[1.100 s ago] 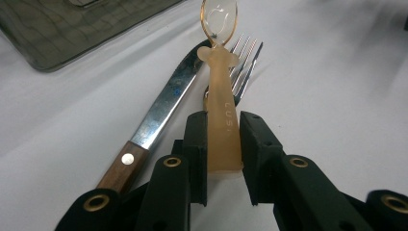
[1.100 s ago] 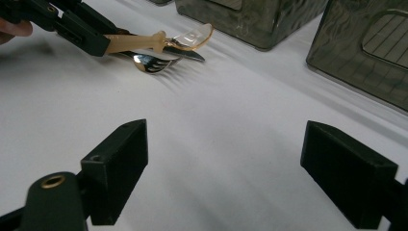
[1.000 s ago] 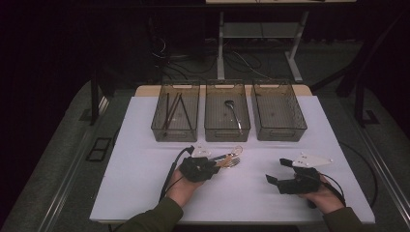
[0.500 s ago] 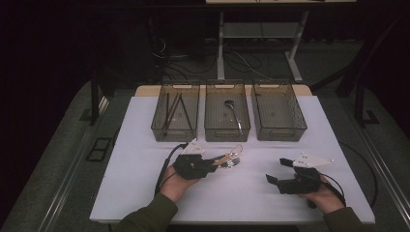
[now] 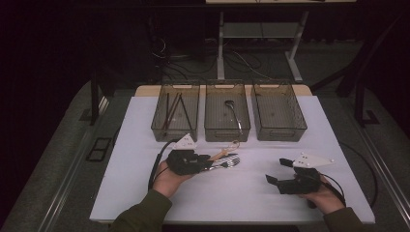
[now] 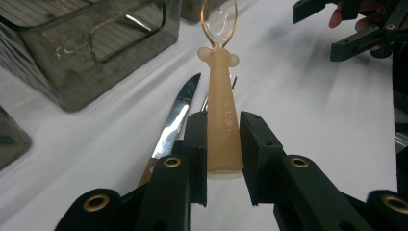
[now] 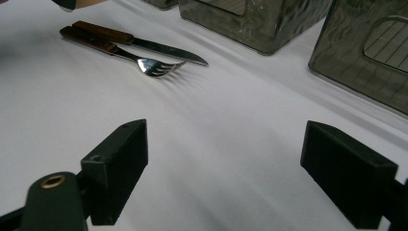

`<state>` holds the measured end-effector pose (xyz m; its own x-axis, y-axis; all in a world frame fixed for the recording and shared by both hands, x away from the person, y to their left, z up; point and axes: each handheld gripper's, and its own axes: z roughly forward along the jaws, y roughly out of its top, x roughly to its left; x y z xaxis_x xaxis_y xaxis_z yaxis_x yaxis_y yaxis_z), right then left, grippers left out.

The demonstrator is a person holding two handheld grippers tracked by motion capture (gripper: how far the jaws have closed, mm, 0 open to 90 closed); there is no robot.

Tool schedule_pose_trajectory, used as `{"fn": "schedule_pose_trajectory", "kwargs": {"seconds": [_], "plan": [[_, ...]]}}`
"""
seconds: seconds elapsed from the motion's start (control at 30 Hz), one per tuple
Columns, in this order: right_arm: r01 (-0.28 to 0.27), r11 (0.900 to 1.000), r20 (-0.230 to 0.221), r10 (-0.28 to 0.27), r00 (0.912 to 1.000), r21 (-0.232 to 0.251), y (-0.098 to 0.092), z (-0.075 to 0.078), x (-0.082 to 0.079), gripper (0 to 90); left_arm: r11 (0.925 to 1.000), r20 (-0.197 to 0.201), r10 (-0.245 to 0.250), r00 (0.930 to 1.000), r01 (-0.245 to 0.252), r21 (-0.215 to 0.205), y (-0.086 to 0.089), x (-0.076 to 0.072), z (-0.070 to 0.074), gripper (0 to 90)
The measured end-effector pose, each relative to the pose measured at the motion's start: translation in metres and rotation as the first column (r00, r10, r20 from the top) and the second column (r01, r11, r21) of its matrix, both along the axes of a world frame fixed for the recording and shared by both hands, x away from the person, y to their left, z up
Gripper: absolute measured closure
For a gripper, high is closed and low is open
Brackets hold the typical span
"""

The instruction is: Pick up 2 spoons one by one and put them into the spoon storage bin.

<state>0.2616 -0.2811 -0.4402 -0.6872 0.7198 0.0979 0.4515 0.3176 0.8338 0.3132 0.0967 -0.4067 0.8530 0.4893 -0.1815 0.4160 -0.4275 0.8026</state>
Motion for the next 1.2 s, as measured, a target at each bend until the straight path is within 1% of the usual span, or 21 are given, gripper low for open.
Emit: {"fn": "schedule_pose_trajectory", "kwargs": {"seconds": [0.1, 0.3, 0.37, 0.43, 0.57, 0.7, 0.83, 1.17, 1.2], "plan": [[0.000, 1.000, 0.001, 0.000, 1.0000, -0.002, 0.000, 0.000, 0.000, 16.8, 0.9999, 0.001, 0.000, 1.0000, 0.000, -0.011, 0.002, 0.002, 0.003, 73.3], [0.000, 1.000, -0.004, 0.000, 1.0000, -0.004, 0.000, 0.000, 0.000, 16.8, 0.9997, 0.018, 0.006, 0.9998, -0.005, -0.024, 0.004, 0.006, 0.008, 73.2], [0.002, 1.000, -0.004, -0.002, 1.0000, -0.004, 0.000, -0.001, 0.000, 16.8, 0.9996, 0.028, 0.010, 0.9995, -0.010, -0.028, 0.004, 0.009, 0.009, 73.2], [0.002, 1.000, -0.004, -0.003, 1.0000, -0.005, 0.001, -0.001, 0.001, 16.8, 0.9990, 0.037, 0.016, 0.9992, -0.015, -0.041, 0.003, 0.012, 0.009, 73.3], [-0.001, 1.000, -0.010, 0.001, 1.0000, -0.011, 0.002, -0.002, 0.002, 16.8, 0.9986, 0.041, 0.025, 0.9988, -0.023, -0.047, 0.002, 0.018, 0.009, 73.3], [-0.005, 1.000, -0.016, 0.005, 0.9999, -0.019, 0.005, -0.004, 0.002, 16.8, 0.9974, 0.052, 0.037, 0.9979, -0.033, -0.063, 0.003, 0.023, 0.013, 73.3], [-0.002, 1.000, -0.014, 0.002, 0.9999, -0.015, 0.004, -0.004, 0.003, 16.8, 0.9958, 0.060, 0.046, 0.9971, -0.041, -0.082, 0.003, 0.029, 0.016, 73.3], [-0.005, 1.000, -0.015, 0.005, 0.9999, -0.016, 0.004, -0.004, 0.003, 16.8, 0.9963, 0.057, 0.042, 0.9975, -0.038, -0.077, -0.004, 0.044, 0.021, 73.2], [-0.005, 1.000, -0.014, 0.005, 0.9999, -0.017, 0.004, -0.004, 0.003, 16.8, 0.9964, 0.062, 0.045, 0.9971, -0.040, -0.075, -0.005, 0.046, 0.021, 73.2]]}}
